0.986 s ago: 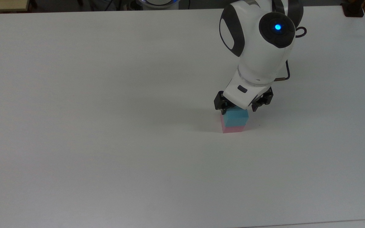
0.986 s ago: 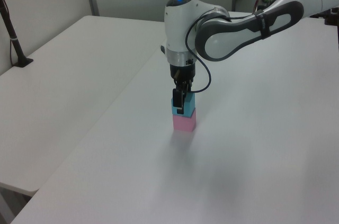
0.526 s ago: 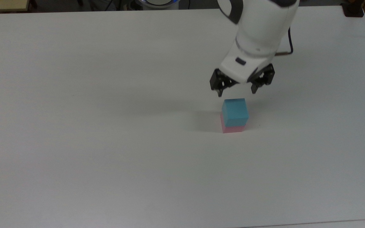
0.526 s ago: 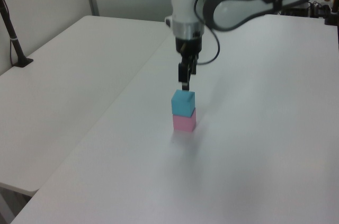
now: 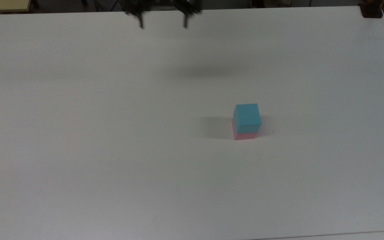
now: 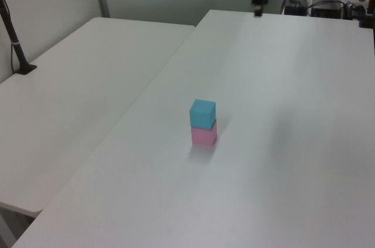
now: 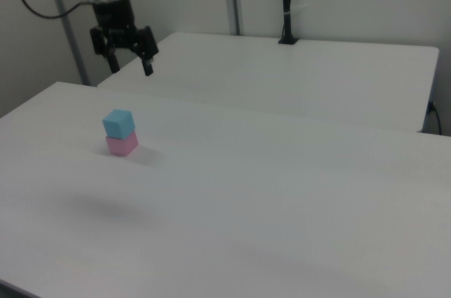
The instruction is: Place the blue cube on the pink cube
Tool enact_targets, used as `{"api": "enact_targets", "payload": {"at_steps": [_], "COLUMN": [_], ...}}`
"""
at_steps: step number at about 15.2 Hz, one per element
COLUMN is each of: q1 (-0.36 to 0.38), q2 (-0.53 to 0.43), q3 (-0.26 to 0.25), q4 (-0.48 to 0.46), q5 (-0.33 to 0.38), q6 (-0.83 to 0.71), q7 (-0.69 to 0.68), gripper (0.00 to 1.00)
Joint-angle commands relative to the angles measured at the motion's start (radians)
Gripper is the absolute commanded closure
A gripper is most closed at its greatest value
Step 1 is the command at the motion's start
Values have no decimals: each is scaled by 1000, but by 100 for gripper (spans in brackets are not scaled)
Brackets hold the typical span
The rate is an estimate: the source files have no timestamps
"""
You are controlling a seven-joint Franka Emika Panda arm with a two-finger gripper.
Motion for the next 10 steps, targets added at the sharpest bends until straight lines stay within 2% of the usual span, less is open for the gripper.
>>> {"api": "enact_targets", "payload": {"at_steps": [1,10], "q1": [-109,-116], "q2": [-124,-126], "q3": [-2,-2], "q4": [-109,-109], "q5": [21,20], "q6": [-30,-30], "q7": [-40,-39], "gripper": [0,0]}}
